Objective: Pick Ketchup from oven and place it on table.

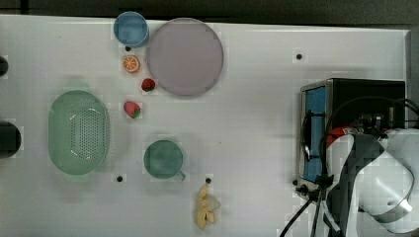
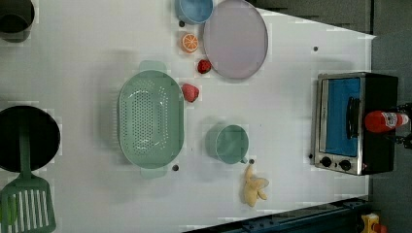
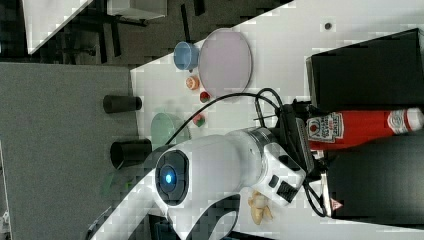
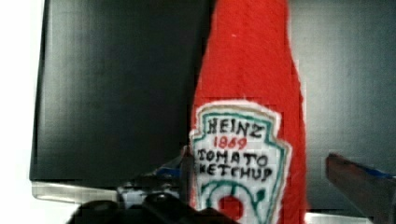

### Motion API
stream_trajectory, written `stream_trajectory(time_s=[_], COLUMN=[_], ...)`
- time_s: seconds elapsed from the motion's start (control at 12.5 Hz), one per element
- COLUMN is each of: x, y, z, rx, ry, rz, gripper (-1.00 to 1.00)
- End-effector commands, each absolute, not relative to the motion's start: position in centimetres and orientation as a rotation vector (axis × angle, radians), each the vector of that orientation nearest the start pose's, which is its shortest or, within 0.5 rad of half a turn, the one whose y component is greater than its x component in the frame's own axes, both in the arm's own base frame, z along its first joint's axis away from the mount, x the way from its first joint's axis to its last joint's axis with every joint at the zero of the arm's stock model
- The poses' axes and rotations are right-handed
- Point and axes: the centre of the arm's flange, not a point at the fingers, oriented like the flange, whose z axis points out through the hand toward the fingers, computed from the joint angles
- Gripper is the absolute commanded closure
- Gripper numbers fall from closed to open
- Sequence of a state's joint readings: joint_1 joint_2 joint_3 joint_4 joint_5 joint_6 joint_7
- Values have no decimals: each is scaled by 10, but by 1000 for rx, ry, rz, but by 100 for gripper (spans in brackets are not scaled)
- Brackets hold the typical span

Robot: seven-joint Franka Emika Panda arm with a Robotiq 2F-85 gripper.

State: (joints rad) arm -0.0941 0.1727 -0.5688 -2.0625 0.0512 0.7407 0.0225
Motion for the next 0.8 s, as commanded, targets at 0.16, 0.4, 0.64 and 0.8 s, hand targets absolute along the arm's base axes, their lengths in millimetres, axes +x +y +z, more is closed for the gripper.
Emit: stream_trajectory(time_s=[0.16,0.4,0.64,0.8], x=[457,479,495,499], y=[-369,-356,-309,-271], z=[381,425,470,497], rx=[-2309,-2325,-2383,-2401], ry=[2175,2100,1976,1916], rz=[-203,-298,-179,-98], gripper=[-16,-1,-1,-1])
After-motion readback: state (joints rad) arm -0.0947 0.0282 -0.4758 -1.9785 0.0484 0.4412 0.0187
